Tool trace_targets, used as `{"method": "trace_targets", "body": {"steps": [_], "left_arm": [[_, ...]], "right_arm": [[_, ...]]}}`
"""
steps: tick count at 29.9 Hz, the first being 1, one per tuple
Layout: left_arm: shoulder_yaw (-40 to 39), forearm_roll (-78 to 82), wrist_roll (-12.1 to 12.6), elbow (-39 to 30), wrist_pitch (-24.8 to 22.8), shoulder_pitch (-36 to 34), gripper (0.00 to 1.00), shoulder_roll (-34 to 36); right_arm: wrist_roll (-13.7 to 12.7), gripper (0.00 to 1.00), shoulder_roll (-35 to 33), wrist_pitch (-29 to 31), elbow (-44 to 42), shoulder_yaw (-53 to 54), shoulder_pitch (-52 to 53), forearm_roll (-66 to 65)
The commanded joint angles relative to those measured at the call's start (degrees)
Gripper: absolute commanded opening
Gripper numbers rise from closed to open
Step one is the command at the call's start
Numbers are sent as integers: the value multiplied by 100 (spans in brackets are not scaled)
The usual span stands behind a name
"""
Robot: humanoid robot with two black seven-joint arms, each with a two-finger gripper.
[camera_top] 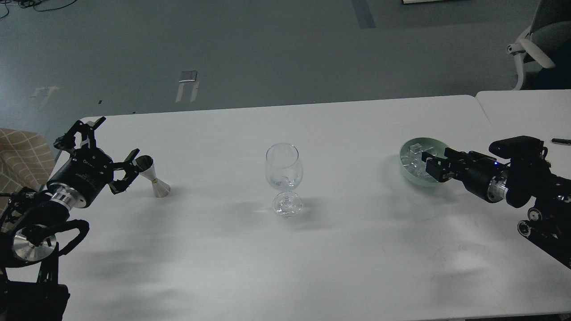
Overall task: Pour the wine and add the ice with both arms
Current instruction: 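Reach the right gripper into the green bowl and grasp ice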
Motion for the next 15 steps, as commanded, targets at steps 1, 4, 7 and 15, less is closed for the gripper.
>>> {"method": "trace_targets", "body": {"steps": [1,4,7,15], "left_arm": [[3,0,-4,-2,0,0,96,-11],[3,0,-4,-2,0,0,96,-20],[3,0,-4,-10,0,0,96,-20],[3,0,-4,-72,9,0,96,-11]], "right_arm": [[-5,62,80,0,-83,-23,37,0],[-14,62,124,0,-118,-32,37,0],[-76,62,177,0,-127,-49,37,0],[-164,59,186,27,-118,-58,37,9]]}}
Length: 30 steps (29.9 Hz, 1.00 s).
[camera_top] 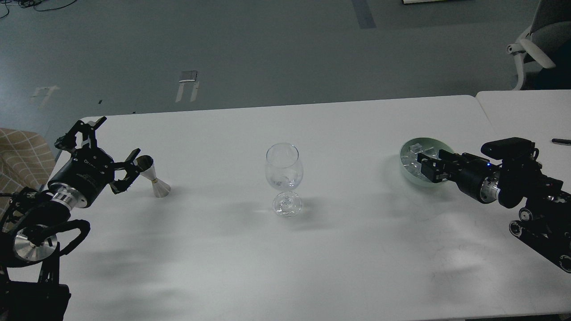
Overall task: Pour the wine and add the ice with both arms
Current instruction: 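Reach the right gripper into the green bowl and grasp ice, then lift the ice with the right gripper and move it over the glass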
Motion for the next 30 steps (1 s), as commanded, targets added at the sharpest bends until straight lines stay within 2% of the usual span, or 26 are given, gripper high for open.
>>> {"method": "trace_targets", "body": {"steps": [1,9,16,19,25,27,28,30], "left_arm": [[0,0,0,-43,9,-1,96,-8],[0,0,0,-87,18,-1,96,-8],[0,0,0,-79,27,-1,96,-8],[0,0,0,-79,27,-1,96,-8],[0,0,9,-79,18,-1,96,-8],[0,0,0,-87,27,-1,96,-8],[0,0,9,-87,27,-1,96,-8],[0,0,0,-79,27,-1,96,-8]], "right_arm": [[-38,59,1,4,17,0,-2,9],[-179,46,1,170,26,0,33,27],[-187,44,1,180,26,0,34,35],[-187,39,1,180,35,8,33,44],[-187,23,1,189,70,8,34,62],[-187,21,1,180,70,8,34,62],[-187,16,1,180,70,8,34,53],[-187,15,1,180,96,17,34,62]]}}
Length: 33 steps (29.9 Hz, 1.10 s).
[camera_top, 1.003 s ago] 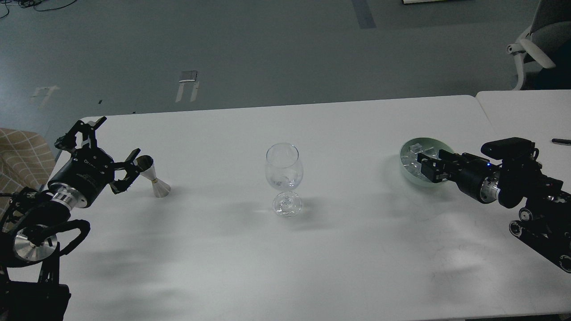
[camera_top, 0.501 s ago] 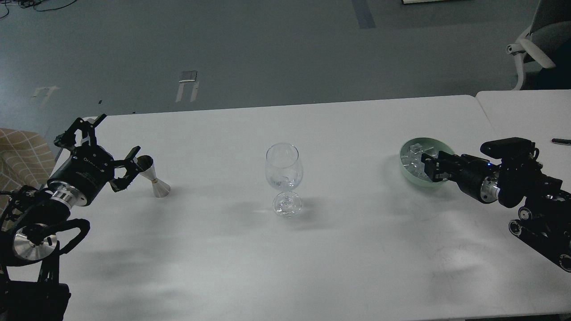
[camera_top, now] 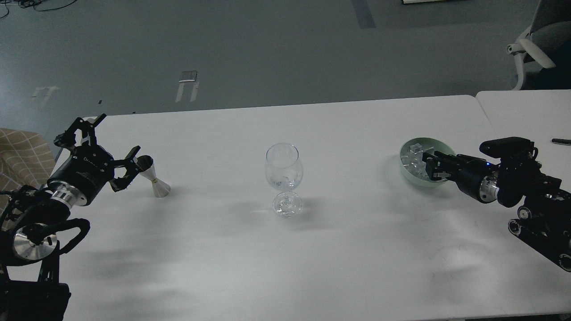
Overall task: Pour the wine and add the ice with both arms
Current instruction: 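Lift the ice with the right gripper and move it over the glass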
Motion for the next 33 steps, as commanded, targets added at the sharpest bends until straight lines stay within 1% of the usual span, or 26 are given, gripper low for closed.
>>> {"method": "trace_targets", "body": {"steps": [1,3,5,11,15,19,21,25,29,31,33], "left_arm": [[0,0,-4,5,0,0,96,0],[0,0,-4,-4,-9,0,96,0],[0,0,-4,-4,-9,0,96,0],[0,0,5,-12,-9,0,96,0],[0,0,-4,-48,0,0,96,-17],[114,0,-4,-48,18,-26,96,-18],[140,0,-4,-48,18,-44,96,-18],[149,0,5,-48,26,-62,96,-44],[149,0,5,-48,35,-79,96,-44],[149,0,5,-48,35,-88,96,-44],[158,9,-4,-48,35,-106,96,-35]], "right_arm": [[-8,11,-17,-7,43,8,0,13],[-8,9,-44,-7,78,26,9,22],[-17,9,-123,-7,218,70,9,40],[-17,9,-852,-7,903,359,44,154],[1,9,-1676,11,1903,632,114,654],[1,9,-2126,125,2547,641,491,875],[1,9,-2285,248,2871,641,877,884],[1,9,-2347,468,3171,632,1379,927],[1,9,-2320,898,3435,580,1898,928],[1,9,-2180,1118,3497,527,2153,945],[1,9,-1978,1329,3497,195,2608,954]]}}
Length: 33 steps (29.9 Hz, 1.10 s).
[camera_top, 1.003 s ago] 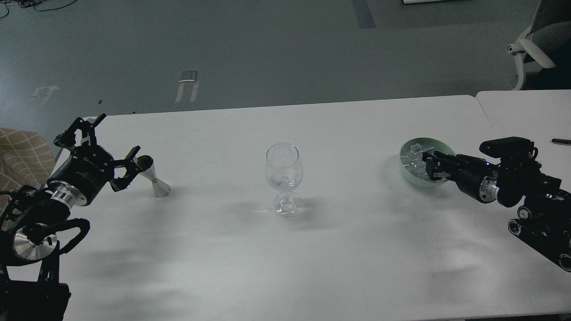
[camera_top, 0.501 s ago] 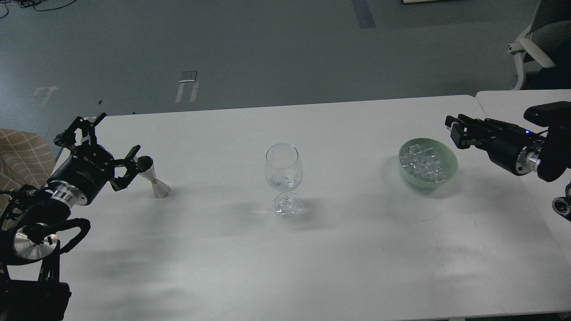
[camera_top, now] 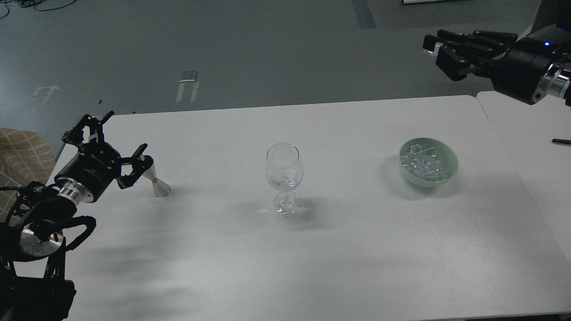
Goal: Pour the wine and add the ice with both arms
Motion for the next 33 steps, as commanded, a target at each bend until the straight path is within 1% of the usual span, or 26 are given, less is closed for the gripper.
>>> {"method": "trace_targets", "body": {"steps": [1,2,8,12,20,26,28,33], "left_arm": [[8,9,0,1,0,-18,96,20],[26,9,0,1,8,-18,96,11],[35,9,0,1,8,-44,96,20],[44,18,9,10,8,-97,96,46],[44,27,44,10,0,-123,96,82],[61,27,53,10,0,-114,96,46],[149,27,53,1,0,-114,96,46],[158,26,53,-25,-9,-114,96,47]], "right_arm": [[0,9,271,284,27,-471,633,23],[8,9,393,293,27,-794,887,41],[8,9,1088,389,-35,-1929,1653,190],[8,9,1326,566,-26,-2212,1864,199],[8,9,1730,794,-44,-3397,2796,858],[8,9,1976,970,-149,-3601,2954,972],[-9,9,2169,970,-412,-3688,3025,1016],[-9,9,2363,970,-632,-3715,3104,1025]]}}
